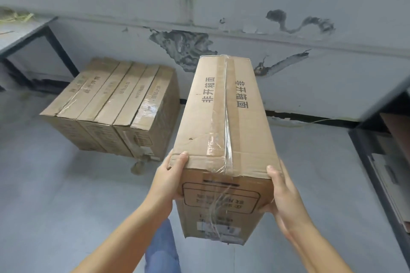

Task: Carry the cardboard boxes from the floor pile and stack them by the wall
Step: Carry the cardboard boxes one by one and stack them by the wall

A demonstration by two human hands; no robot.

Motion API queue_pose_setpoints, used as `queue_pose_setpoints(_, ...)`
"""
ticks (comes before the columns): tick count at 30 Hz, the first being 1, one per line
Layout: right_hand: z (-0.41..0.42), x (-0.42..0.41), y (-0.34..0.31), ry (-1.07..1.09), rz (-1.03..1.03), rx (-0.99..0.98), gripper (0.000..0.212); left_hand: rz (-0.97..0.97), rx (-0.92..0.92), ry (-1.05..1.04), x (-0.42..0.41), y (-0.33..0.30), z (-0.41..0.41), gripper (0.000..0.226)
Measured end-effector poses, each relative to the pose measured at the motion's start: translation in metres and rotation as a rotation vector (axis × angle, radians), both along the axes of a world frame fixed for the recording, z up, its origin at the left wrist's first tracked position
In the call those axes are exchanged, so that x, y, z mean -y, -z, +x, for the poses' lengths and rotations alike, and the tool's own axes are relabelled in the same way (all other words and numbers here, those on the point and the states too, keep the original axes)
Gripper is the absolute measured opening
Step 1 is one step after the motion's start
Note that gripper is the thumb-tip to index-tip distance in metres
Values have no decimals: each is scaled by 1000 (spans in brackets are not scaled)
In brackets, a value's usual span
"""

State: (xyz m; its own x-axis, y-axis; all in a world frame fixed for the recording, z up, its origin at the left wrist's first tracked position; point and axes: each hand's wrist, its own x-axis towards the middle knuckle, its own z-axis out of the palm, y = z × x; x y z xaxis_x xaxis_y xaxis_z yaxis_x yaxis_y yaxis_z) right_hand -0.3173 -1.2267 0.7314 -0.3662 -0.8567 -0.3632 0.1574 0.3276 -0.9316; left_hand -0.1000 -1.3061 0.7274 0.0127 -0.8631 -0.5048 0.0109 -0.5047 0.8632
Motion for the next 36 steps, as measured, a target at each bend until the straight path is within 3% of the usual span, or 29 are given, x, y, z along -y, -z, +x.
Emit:
queue_pose_setpoints(11,79,252,44,90,25,80,38,91,27,63,257,44,76,49)
queue_pose_setpoints(15,87,320,78,134,51,109,43,114,1,103,328,71,82,28)
queue_pose_setpoints(18,89,359,127,176,100,124,46,124,13,143,368,116,82,28)
queue_pose_setpoints(27,97,402,309,131,383,167,52,222,94,78,403,298,86,41)
queue_pose_setpoints(31,105,388,349,75,525,250,49,460,41,-32,370,339,89,32)
queue_pose_setpoints(36,104,400,380,8,572,192,53,692,-128,-238,379,369,90,25)
